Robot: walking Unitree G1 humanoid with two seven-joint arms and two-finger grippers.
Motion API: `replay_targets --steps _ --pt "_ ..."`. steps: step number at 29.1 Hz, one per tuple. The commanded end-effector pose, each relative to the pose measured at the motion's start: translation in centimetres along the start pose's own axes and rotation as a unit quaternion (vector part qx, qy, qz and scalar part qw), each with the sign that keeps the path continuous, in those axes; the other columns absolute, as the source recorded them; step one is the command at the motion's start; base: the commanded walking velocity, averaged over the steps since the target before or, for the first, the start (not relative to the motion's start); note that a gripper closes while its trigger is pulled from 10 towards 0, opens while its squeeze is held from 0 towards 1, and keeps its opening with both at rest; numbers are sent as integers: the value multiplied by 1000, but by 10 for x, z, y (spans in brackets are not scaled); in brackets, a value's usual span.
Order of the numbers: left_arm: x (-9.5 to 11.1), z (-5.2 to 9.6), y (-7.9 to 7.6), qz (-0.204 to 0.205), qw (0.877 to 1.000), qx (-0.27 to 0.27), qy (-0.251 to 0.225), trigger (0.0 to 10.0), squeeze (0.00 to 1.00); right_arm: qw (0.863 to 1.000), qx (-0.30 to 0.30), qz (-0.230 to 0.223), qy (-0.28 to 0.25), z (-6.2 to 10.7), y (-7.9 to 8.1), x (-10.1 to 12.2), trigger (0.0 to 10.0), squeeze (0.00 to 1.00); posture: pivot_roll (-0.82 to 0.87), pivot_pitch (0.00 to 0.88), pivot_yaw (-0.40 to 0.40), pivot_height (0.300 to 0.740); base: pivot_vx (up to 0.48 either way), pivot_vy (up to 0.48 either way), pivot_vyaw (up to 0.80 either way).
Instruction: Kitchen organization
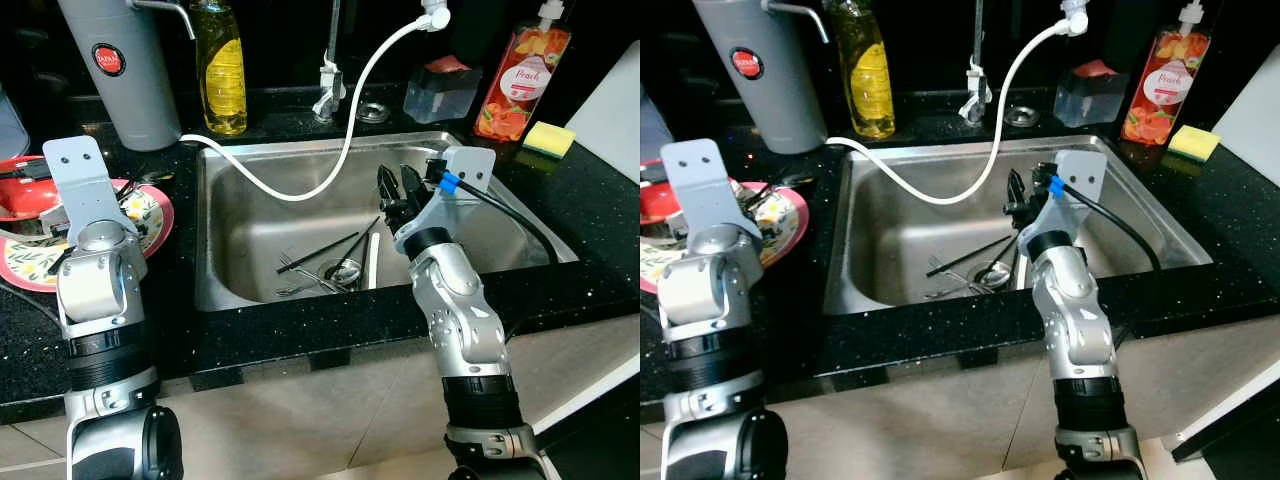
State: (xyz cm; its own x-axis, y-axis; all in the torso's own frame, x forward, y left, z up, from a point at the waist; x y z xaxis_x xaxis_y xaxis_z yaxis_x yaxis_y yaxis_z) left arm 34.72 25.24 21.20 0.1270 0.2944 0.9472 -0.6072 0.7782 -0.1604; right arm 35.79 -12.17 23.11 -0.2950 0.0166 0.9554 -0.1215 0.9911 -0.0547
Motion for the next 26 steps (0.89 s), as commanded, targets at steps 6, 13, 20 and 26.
replay_targets --steps 6,13,20,26 --pt "-2 -1 10 13 1000 22 11 10000 0 1000 -5 -3 2 0 -2 -2 10000 0 88 0 -16 740 0 0 0" --pt "-5 -9 25 3 998 47 29 10000 0 1000 -1 -2 1 0 -1 -2 10000 0 85 0 -13 740 0 0 0" --pt "-13 -6 27 30 997 53 48 10000 0 1000 -4 -2 0 -1 -1 -2 10000 0 89 0 -4 740 0 0 0" --pt "-36 -5 25 112 984 24 135 10000 0 1000 2 -3 1 0 1 -3 10000 0 93 0 -8 740 0 0 0"
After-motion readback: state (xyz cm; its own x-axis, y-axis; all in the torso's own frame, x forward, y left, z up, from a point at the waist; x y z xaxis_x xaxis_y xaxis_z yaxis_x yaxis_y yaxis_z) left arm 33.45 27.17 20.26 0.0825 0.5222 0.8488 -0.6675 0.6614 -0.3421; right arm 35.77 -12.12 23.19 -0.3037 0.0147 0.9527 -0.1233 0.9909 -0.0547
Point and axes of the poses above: a point about 5 cm out from each wrist's last joint towards the gripper, its own z axis pointing back from the gripper into the wrist, its own x axis along the axis of the wrist's last joint, y = z × x, the point moved 3 cm from there along -z, pointing out of the wrist towards the gripper, and after that the axes turned 13 degrees about z, right-handed, at the moved point
